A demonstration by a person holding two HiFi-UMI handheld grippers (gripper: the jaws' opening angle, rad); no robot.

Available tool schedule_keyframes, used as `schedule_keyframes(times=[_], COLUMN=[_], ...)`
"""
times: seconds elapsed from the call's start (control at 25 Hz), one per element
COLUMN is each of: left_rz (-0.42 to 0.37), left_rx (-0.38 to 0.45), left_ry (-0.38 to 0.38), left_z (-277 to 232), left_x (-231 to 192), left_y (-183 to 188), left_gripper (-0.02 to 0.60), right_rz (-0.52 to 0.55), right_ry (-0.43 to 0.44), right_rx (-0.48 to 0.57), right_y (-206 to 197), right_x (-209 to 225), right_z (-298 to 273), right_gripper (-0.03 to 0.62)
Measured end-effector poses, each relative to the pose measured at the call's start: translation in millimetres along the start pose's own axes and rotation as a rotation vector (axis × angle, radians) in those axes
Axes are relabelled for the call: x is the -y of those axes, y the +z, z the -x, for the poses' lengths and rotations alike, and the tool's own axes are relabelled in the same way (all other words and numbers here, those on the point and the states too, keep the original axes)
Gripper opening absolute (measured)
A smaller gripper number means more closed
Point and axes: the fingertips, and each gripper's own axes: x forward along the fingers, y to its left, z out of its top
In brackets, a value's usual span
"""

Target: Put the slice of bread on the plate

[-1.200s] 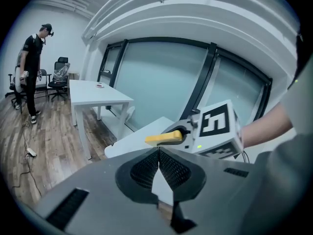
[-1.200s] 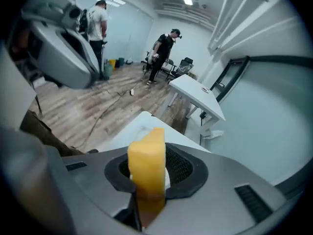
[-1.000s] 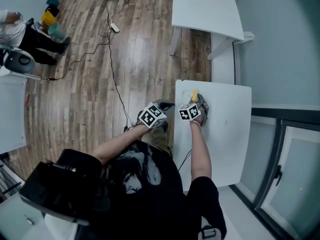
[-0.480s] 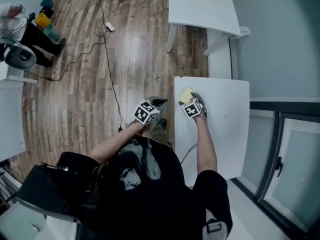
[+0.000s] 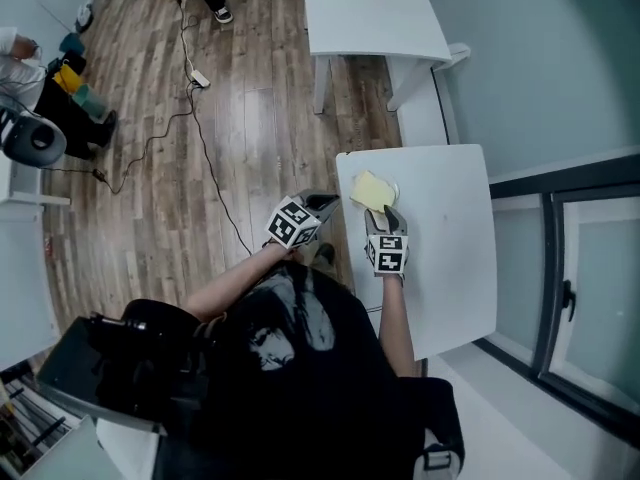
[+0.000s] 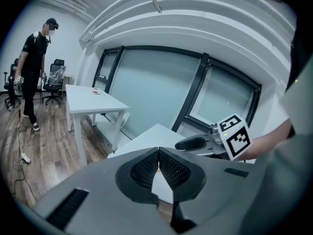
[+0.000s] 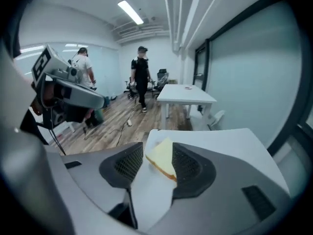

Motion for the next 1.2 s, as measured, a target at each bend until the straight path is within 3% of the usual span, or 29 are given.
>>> schedule_keyframes(times=[0.16, 0.36, 0.52, 0.72, 1.2], left_rz=[-0.042, -0.082, -0.106, -0.132, -0.112], left_rx=[0.027, 0.035, 0.024, 0.027, 0.030], left_ry=[-0.020, -0.053, -0.070, -0.066, -0.025], left_z=[8, 4, -4, -4, 12], left_x=[10, 28, 36, 40, 29], left_y=[13, 16, 19, 20, 10], left_gripper=[0.006, 0.006, 0.006, 0.006, 0.006], right_rz=[-0.210, -0.342, -0.353, -0.318, -0.297], right_ry=[-0.186, -0.290, -0.321, -0.315, -0.266], right_rx=[0.115, 0.191, 0.241, 0.242, 0.230], right_y=[8, -3, -5, -3, -3], right_x=[11, 34, 41, 31, 14], right_z=[61, 109, 125, 124, 113], right_gripper=[0.017, 0.012, 0.012, 0.012, 0.012])
